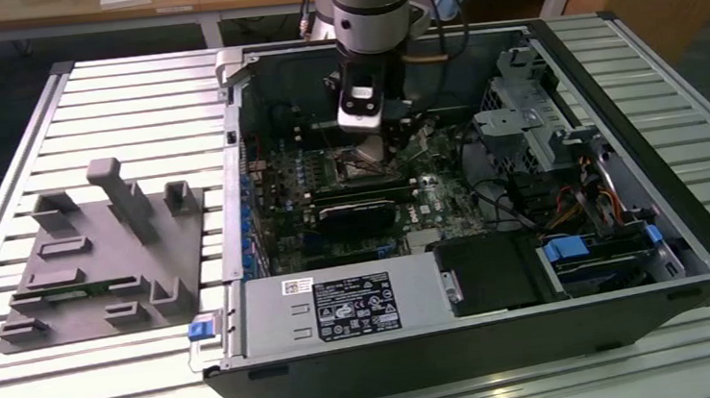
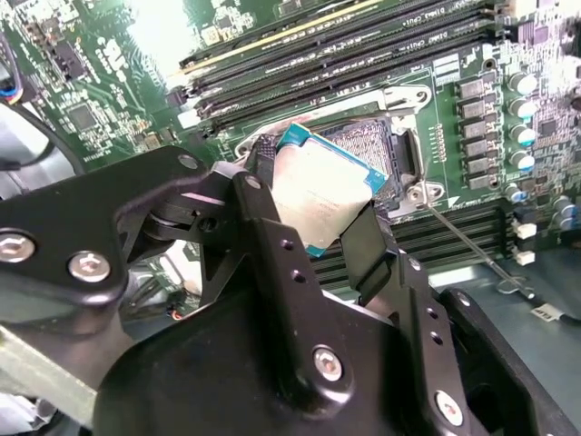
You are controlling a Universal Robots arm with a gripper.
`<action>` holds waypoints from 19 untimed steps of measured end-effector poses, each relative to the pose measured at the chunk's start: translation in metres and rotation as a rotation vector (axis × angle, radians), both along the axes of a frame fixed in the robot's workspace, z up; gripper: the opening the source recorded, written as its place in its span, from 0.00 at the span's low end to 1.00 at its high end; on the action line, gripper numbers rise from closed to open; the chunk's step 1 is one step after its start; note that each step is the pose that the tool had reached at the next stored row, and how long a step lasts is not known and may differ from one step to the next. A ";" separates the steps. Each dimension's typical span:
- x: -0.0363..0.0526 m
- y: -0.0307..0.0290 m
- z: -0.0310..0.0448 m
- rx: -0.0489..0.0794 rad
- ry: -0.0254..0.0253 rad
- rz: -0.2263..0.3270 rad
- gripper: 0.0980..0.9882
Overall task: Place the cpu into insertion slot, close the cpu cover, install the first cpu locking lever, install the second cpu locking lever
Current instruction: 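Place the cpu into insertion slot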
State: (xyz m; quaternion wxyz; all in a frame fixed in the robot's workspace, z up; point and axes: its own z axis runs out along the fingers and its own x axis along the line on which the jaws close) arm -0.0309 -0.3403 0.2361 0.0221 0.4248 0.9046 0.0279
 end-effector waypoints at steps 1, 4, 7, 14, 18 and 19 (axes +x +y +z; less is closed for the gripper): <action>0.0000 0.0000 0.0000 0.000 -0.0001 -0.009 0.50; 0.0000 0.0000 -0.0001 0.000 0.0000 -0.037 0.50; 0.0000 0.0000 -0.0001 0.000 0.0000 -0.066 0.50; 0.0000 0.0000 -0.0001 0.000 -0.0001 -0.128 0.50; 0.0000 0.0000 -0.0001 0.000 -0.0001 -0.162 0.50; 0.0000 0.0000 -0.0001 0.000 -0.0001 -0.170 0.50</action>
